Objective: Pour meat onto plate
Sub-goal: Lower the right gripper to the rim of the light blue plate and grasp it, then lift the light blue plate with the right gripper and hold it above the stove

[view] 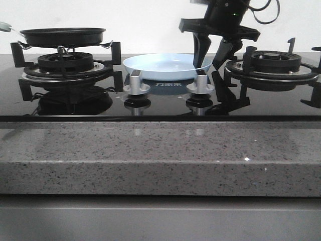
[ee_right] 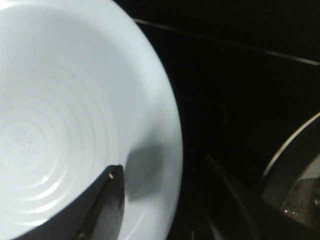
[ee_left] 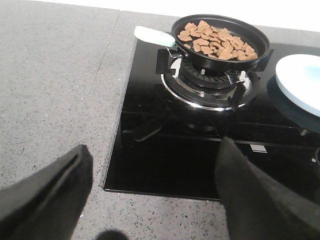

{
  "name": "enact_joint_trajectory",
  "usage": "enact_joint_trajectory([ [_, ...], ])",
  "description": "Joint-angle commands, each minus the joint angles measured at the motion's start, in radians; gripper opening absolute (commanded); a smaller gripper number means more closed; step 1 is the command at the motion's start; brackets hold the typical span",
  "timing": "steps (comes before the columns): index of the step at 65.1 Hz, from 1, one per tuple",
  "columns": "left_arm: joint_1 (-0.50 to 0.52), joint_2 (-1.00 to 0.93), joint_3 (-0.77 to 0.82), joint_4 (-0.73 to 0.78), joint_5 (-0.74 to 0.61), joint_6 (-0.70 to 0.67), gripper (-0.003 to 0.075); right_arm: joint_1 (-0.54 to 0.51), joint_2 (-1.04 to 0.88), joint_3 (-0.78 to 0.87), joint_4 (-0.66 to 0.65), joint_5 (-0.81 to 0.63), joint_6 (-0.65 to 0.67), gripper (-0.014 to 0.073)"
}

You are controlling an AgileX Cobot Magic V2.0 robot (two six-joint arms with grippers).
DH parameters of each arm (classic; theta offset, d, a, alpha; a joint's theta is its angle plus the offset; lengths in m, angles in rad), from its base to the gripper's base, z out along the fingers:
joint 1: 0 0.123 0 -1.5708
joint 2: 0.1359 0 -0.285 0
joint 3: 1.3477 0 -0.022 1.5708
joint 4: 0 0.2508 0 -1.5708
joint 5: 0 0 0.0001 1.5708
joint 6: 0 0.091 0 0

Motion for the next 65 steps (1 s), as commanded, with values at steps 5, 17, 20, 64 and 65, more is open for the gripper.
enact_joint_trajectory([
  [5, -0.008, 0.010, -0.026, -0.006, -0.075, 0.000, 0.0513, -0.010, -0.055, -0.029, 0.014, 0.052, -0.006, 0.0248],
  [17, -0.008, 0.010, -0.026, -0.006, -0.075, 0.000, 0.0513, -0.010, -0.058, -0.029, 0.014, 0.054, -0.006, 0.0102],
  [20, -0.008, 0.010, -0.026, -0.006, -0.075, 0.000, 0.0513, -0.010, -0.059, -0.032, 0.014, 0.058, -0.006, 0.0078],
  [64, -0.008, 0.010, -0.026, -0.006, -0.075, 0.000, 0.0513, -0.015, -0.340, 0.048, 0.038, 0.090, 0.017, -0.0069],
  [65, -0.008, 0.010, -0.026, -0.006, -0.075, 0.000, 0.0513, -0.015, -0.350, 0.061, 0.043, 0.085, 0.017, -0.0069],
])
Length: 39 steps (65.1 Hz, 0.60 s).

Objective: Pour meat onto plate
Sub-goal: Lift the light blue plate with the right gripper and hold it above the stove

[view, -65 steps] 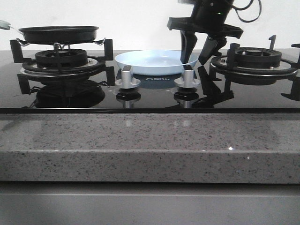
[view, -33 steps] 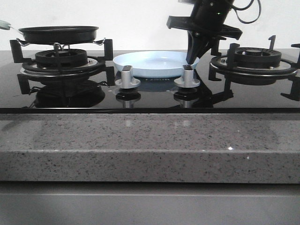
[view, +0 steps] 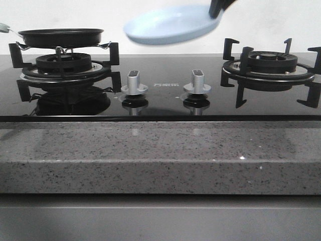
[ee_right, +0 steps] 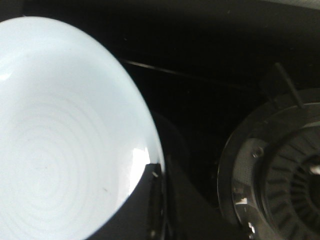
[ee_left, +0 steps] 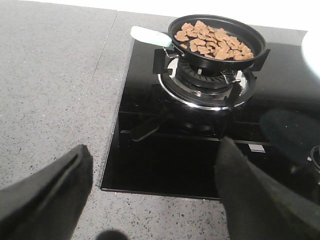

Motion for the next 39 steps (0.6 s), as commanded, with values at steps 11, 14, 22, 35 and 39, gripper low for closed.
enact_joint_trajectory([
  [11, -0.008, 0.010, -0.026, -0.006, -0.075, 0.000, 0.0513, -0.006, -0.253, 0.260, 0.063, -0.039, 0.005, -0.0069],
  [14, -0.008, 0.010, -0.026, -0.006, -0.075, 0.000, 0.0513, -0.006, -0.307, 0.337, 0.070, -0.098, 0.005, -0.0069],
  [22, -0.008, 0.010, -0.026, -0.006, -0.075, 0.000, 0.0513, -0.006, -0.434, 0.559, 0.096, -0.219, 0.004, -0.0069],
  [35, -0.008, 0.010, -0.026, -0.006, -0.075, 0.000, 0.0513, -0.006, -0.596, 0.867, 0.129, -0.333, 0.002, -0.0069],
  [39, -0.008, 0.010, -0.026, -0.006, -0.075, 0.000, 0.0513, -0.006, -0.632, 0.940, 0.142, -0.345, 0.001, -0.0069],
])
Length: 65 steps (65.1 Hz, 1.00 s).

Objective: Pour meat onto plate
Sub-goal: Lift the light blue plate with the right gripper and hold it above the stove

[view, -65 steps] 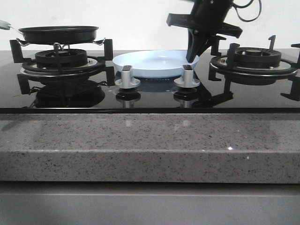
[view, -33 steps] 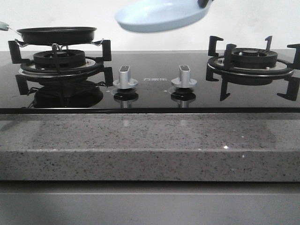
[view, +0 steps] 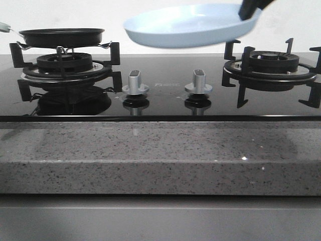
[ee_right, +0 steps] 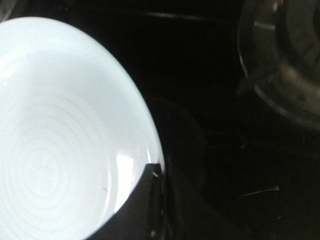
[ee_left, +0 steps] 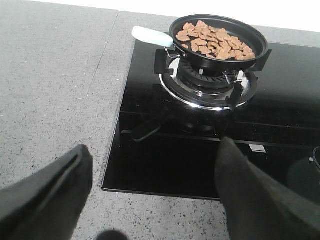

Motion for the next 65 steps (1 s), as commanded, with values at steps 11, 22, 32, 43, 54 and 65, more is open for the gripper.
enact_joint_trajectory([
  [11, -0.008, 0.010, -0.026, -0.006, -0.075, 0.000, 0.0513, -0.005, -0.163, 0.188, 0.080, -0.092, -0.003, -0.0069],
  [22, -0.008, 0.010, -0.026, -0.006, -0.075, 0.000, 0.0513, -0.005, -0.161, 0.206, 0.140, -0.124, -0.003, -0.0069],
  [32, -0.008, 0.010, -0.026, -0.006, -0.075, 0.000, 0.0513, -0.005, -0.161, 0.206, 0.188, -0.183, -0.003, -0.0069],
  [43, -0.008, 0.010, -0.026, -0.006, -0.075, 0.000, 0.0513, -0.005, -0.161, 0.206, 0.186, -0.195, -0.003, -0.0069],
  [54, -0.008, 0.010, -0.026, -0.006, -0.075, 0.000, 0.0513, -0.005, -0.161, 0.206, 0.186, -0.192, -0.003, -0.0069],
  [65, -0.008, 0.010, -0.026, -0.006, -0.075, 0.000, 0.0513, -0.005, -0.161, 0.206, 0.186, -0.192, -0.003, -0.0069],
])
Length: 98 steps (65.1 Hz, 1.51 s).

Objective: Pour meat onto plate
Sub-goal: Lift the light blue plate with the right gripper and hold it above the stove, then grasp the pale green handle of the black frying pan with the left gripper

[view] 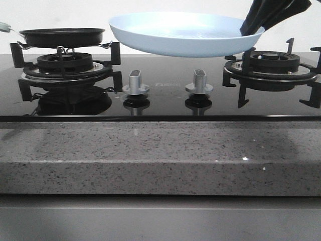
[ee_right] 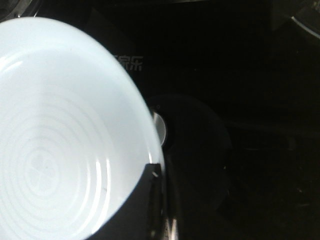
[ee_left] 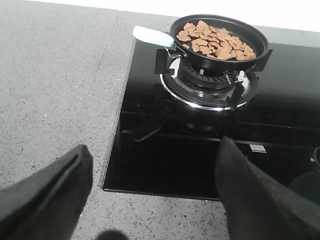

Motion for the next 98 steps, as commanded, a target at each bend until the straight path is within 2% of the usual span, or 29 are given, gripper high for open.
enact_joint_trajectory([
  [1, -0.008, 0.010, -0.026, -0.006, -0.075, 0.000, 0.0513, -0.005, -0.038, -0.025, 0.035, -0.048, -0.003, -0.0069],
  [36, -0.008, 0.029, -0.037, 0.006, -0.130, 0.000, 0.0513, -0.005, -0.038, -0.025, 0.035, -0.048, -0.003, -0.0069],
  [47, -0.008, 0.151, -0.142, 0.072, 0.004, 0.000, 0.0514, -0.005, -0.038, -0.025, 0.035, -0.048, -0.003, -0.0069],
  [63, -0.008, 0.379, -0.311, 0.042, 0.125, 0.002, 0.0515, -0.005, -0.038, -0.025, 0.035, -0.048, -0.003, -0.0069],
  [73, 0.021, 0.518, -0.396, -0.124, 0.119, 0.125, 0.0515, -0.005, -0.038, -0.025, 0.035, -0.048, -0.003, -0.0069],
  [83, 0.132, 0.626, -0.455, -0.366, 0.102, 0.271, 0.0516, -0.005, -0.038, -0.025, 0.035, -0.048, -0.003, -0.0069],
  [92, 0.243, 0.700, -0.475, -0.660, 0.096, 0.445, 0.0522, -0.005, -0.038, -0.025, 0.035, -0.048, -0.003, -0.0069],
  [98, 0.307, 0.749, -0.475, -0.883, 0.094, 0.556, 0.0553, -0.005, -0.038, -0.025, 0.035, -0.048, -0.003, -0.0069],
])
